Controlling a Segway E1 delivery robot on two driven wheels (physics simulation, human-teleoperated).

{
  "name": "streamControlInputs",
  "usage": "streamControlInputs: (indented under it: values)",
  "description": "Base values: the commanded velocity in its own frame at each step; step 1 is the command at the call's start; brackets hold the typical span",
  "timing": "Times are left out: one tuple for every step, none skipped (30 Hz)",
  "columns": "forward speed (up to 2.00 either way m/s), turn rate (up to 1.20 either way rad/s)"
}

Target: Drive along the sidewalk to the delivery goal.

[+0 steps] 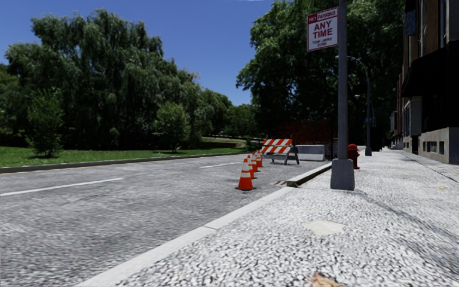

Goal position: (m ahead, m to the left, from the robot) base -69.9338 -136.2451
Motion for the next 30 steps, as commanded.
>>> streamControlInputs:
  values:
    - [0.0, -0.75]
    - [0.0, -0.75]
    - [0.0, -0.75]
    - [0.0, -0.75]
    - [0.0, -0.75]
    - [0.0, -0.75]
    - [0.0, -0.75]
    - [0.0, -0.74]
    - [0.0, -0.73]
    - [0.0, -0.73]
    - [0.0, -0.7]
    - [0.02, -0.7]
    - [0.14, -0.69]
    - [0.14, -0.69]
    - [0.21, -0.69]
    - [0.48, -0.69]
    - [0.79, -0.68]
    - [1.2, -0.57]
    - [1.2, -0.57]
    - [1.47, -0.51]
    - [1.73, -0.5]
    - [1.73, -0.5]
    - [2.0, -0.49]
    - [2.0, -0.49]
    - [2.0, -0.49]
    - [2.0, -0.51]
    - [2.0, -0.51]
    - [2.0, -0.55]
    - [2.0, -0.58]
    - [2.0, -0.59]
